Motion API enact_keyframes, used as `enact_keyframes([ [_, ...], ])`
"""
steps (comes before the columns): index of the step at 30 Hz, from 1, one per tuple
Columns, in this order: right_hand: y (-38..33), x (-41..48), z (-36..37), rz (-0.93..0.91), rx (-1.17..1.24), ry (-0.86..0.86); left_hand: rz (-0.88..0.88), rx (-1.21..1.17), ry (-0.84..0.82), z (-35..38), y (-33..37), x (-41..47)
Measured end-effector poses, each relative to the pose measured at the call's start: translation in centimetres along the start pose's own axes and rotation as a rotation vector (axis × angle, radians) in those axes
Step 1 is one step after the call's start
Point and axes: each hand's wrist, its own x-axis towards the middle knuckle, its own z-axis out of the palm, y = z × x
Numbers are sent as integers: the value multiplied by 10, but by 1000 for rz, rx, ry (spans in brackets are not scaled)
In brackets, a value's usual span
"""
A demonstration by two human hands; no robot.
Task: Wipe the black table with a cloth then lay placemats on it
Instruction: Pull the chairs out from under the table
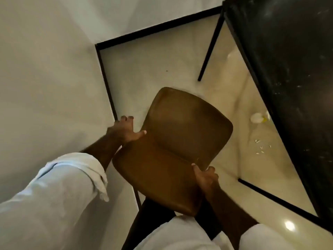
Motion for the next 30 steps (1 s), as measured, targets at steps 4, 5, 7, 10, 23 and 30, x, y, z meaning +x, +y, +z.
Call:
enact_keyframes([
  [4,15,13,12,143,163,-141,-130,-194,-317,36,-25,29],
  [5,18,14,14,179,207,-188,-181,-281,-386,41,-25,30],
  [7,23,19,18,231,283,-232,-289,-486,-534,42,-23,30],
  [10,27,25,19,270,397,-269,-360,-638,-644,42,-28,32],
  [23,32,26,21,332,549,-247,-269,-586,-474,42,-26,41],
  [30,17,12,-21,273,763,-231,-146,-405,-369,-24,38,52],
])
